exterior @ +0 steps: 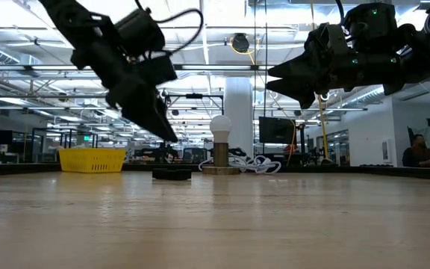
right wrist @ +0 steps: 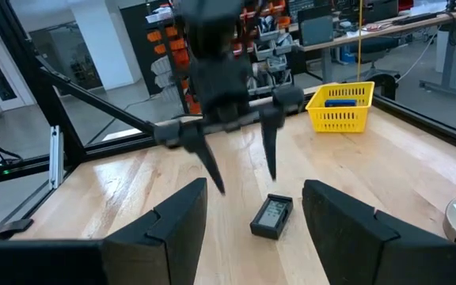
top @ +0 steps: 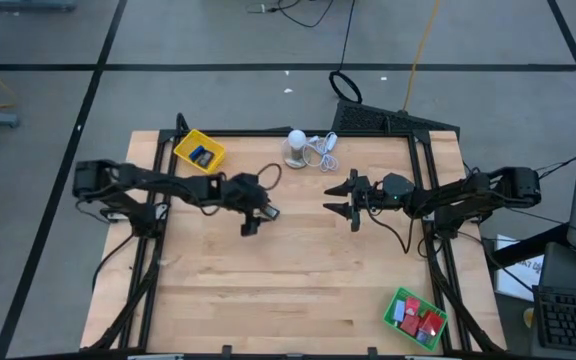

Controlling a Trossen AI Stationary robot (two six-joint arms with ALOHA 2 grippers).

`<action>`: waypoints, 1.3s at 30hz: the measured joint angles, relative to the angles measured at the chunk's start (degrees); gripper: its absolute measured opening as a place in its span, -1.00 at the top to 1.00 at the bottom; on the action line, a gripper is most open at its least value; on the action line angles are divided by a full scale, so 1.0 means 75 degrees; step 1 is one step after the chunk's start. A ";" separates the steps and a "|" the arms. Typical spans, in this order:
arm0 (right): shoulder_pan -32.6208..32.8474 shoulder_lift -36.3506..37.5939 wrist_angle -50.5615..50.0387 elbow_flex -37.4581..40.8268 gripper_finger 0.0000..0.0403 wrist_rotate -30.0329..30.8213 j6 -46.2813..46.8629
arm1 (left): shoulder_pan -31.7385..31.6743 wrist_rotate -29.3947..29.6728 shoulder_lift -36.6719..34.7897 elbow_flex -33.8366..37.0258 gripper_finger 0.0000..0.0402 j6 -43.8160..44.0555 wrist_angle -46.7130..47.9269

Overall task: Pick & Place Office items
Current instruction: Put the black digital clock into the yellow bin

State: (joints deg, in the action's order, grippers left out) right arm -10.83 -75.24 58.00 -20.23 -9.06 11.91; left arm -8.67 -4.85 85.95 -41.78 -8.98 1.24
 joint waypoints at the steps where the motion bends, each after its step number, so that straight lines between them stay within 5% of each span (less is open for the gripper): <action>1: 0.0000 0.0000 0.0000 0.0000 0.03 -0.0002 0.0001 | 0.0022 0.0048 0.0189 0.0000 -0.43 -0.0026 -0.0056; 13: 0.0000 0.0000 -0.0003 0.0000 0.03 0.0000 0.0004 | 0.0018 0.0641 0.1656 -0.0010 -0.42 -0.0359 -0.0833; 22: 0.0000 0.0000 -0.0003 0.0000 0.03 -0.0001 0.0004 | -0.0066 0.0684 0.1841 -0.0017 -0.39 -0.0331 -0.1007; 32: -0.0002 0.0000 -0.0003 0.0000 0.03 0.0000 0.0007 | -0.0066 0.0655 0.1856 -0.0009 0.27 0.0038 -0.1169; 39: -0.0003 0.0000 -0.0002 0.0003 0.03 -0.0003 0.0080 | -0.0100 0.1388 0.1078 -0.0018 0.32 0.0351 -0.0919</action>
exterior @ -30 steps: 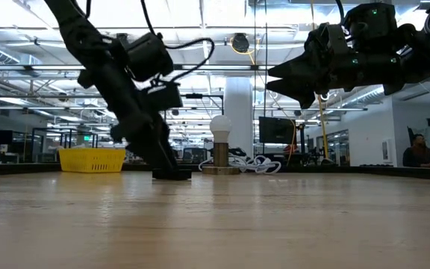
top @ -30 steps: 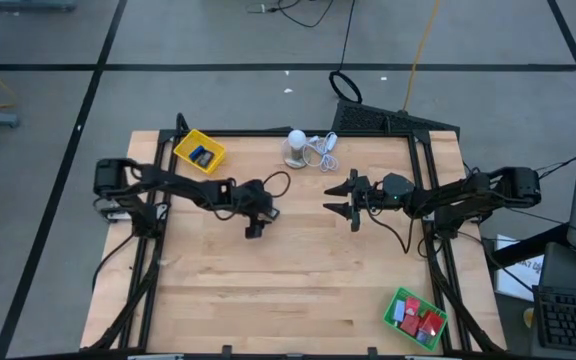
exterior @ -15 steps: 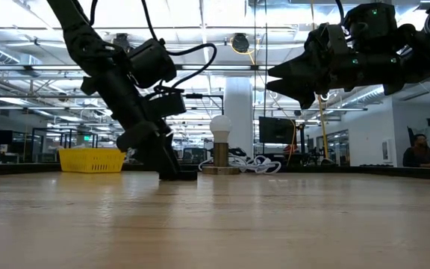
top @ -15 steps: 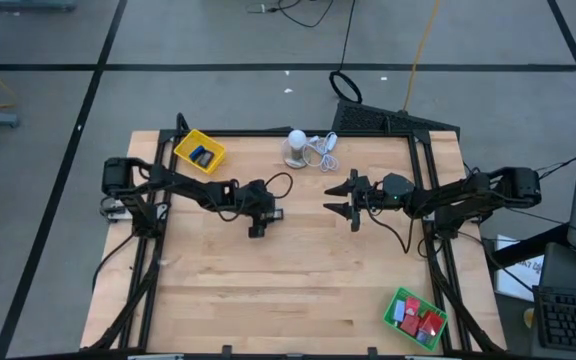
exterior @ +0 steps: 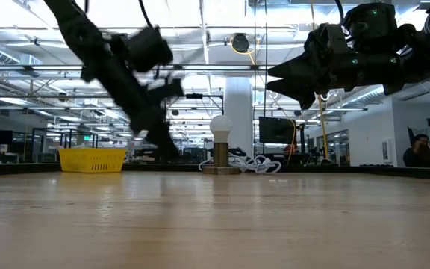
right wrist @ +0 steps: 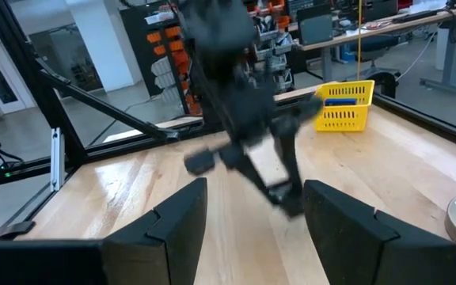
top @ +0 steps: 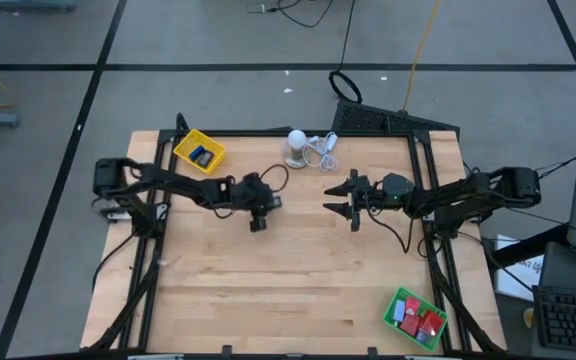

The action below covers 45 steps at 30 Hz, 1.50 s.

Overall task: Pick & Place Office items
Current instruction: Put the black digital clock into the yellow bin

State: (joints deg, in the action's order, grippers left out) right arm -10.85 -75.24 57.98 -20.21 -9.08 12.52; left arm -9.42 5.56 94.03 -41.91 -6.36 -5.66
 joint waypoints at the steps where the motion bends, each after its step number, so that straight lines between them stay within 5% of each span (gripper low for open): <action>1: 0.0000 0.0000 0.0002 -0.0002 0.03 0.0003 0.0027 | 0.0010 0.0150 -0.0240 -0.0072 0.32 -0.0065 -0.0008; 10: 0.0000 0.0000 -0.0057 0.0000 0.03 0.0000 0.0040 | -0.0100 0.2471 -0.2715 -0.0084 0.25 -0.0040 0.0728; 23: 0.0000 0.0000 -0.0079 0.0000 0.03 -0.0003 0.0017 | -0.1441 0.2498 -0.5609 0.0595 0.32 0.0858 0.2317; 34: 0.0000 0.0000 -0.0053 0.0000 0.03 0.0000 0.0032 | -0.3292 0.3129 -0.5756 0.2408 0.33 0.2650 0.2331; 45: 0.0000 0.0000 0.0008 0.0000 0.03 0.0000 0.0037 | -0.4473 0.2394 -0.5140 0.2769 0.32 0.2892 0.1910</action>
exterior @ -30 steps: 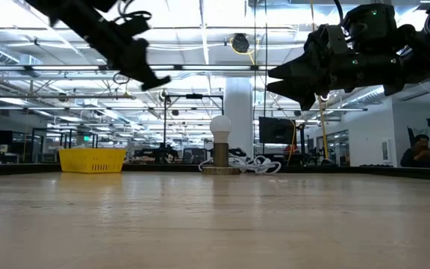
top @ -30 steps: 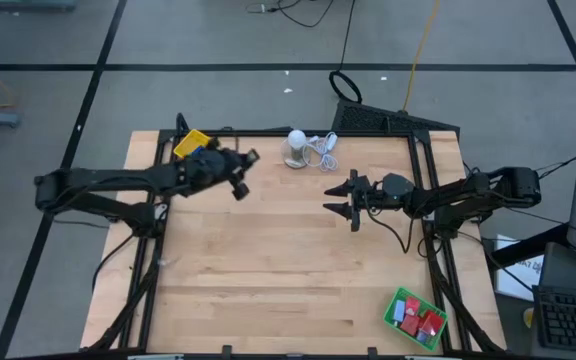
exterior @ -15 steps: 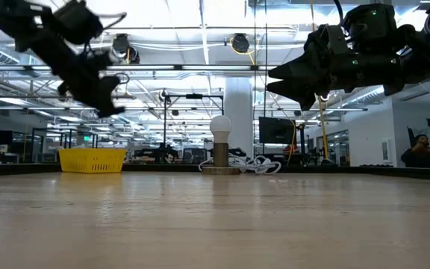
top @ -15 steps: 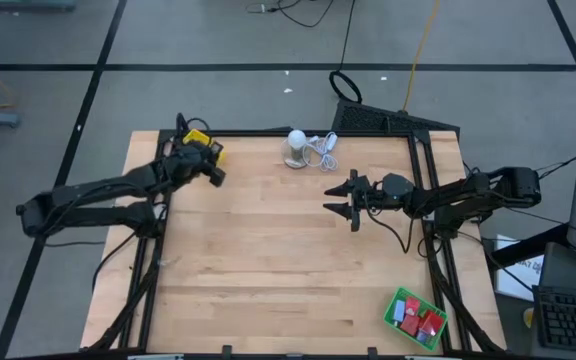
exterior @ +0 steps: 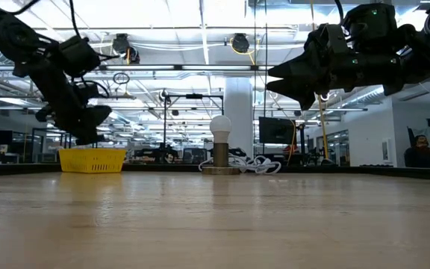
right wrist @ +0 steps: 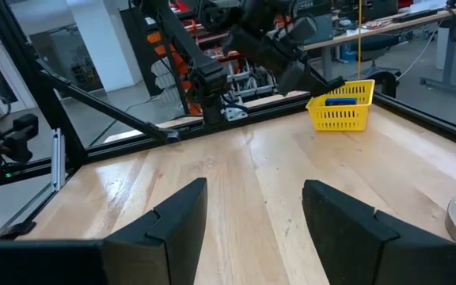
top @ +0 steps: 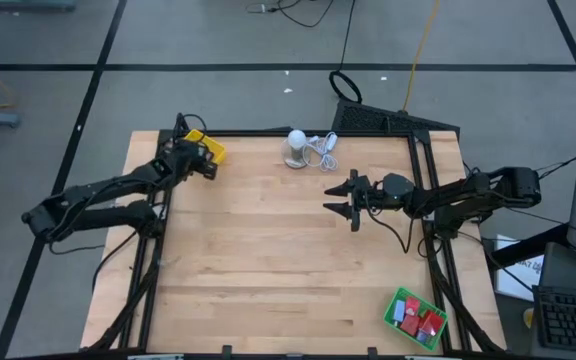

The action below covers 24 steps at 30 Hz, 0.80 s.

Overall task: Pick & Place Office items
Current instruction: Put the black digital clock into the yellow bin, then return to Home Position

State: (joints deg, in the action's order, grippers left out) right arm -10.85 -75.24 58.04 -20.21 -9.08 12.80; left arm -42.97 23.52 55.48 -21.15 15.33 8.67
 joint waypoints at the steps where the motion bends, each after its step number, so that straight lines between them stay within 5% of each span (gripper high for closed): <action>1: 0.0000 0.0000 0.0000 0.0000 0.03 0.0000 0.0000 | -0.0028 -0.0043 0.0120 0.0000 0.32 0.0006 -0.0036; 8: 0.0000 0.0000 -0.0005 0.0000 0.03 0.0000 0.0000 | -0.0165 -0.0103 0.0825 0.0003 0.28 -0.0007 -0.0582; 15: 0.0006 0.0000 0.0000 0.0000 0.03 0.0000 0.0003 | -0.0162 -0.0248 0.0810 0.0003 0.02 -0.0012 -0.0822; 24: 0.0006 0.0003 0.0019 0.0000 0.03 0.0000 -0.0063 | -0.0162 -0.3135 -0.0434 0.0000 -0.22 0.0047 -0.0136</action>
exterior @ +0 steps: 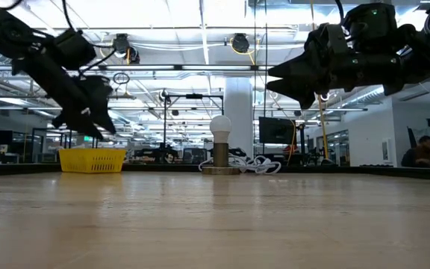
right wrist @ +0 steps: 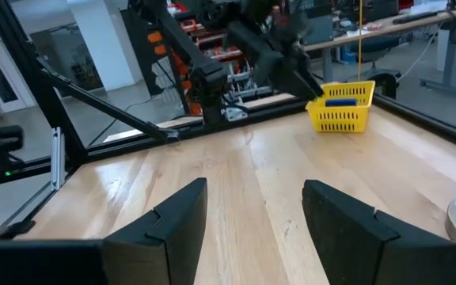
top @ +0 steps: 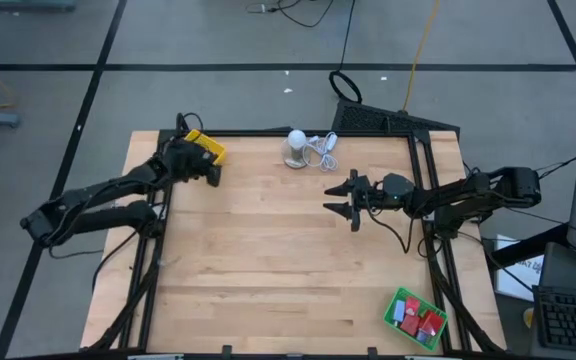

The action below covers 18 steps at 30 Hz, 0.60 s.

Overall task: Pick & Place Office items
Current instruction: Return to Home Position

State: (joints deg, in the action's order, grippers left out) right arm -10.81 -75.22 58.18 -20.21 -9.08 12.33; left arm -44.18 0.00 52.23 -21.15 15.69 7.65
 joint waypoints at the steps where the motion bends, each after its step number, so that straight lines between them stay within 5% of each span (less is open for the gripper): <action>1: 0.0000 0.0000 -0.0049 0.0000 0.03 0.0000 0.0029 | 0.0000 -0.0455 -0.0217 0.0000 -0.24 -0.0055 0.0127; 7: 0.0000 0.0000 -0.0191 0.0000 0.03 0.0000 0.0059 | 0.0271 -0.2053 -0.1663 0.0000 -0.29 -0.0583 0.0282; 15: -0.0212 0.0312 -0.0190 -0.0003 0.03 0.0000 0.0063 | 0.2652 -0.1879 -0.3585 0.0468 -0.25 -0.0730 0.0107; 18: -0.0316 0.0534 -0.0194 -0.0003 0.03 -0.0001 0.0060 | 0.3815 -0.0920 -0.4171 0.0830 -0.24 -0.0746 -0.0043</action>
State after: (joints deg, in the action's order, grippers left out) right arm -13.18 -71.21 56.73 -20.23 -9.09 12.78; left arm -15.57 -6.90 20.95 -14.92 10.09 7.32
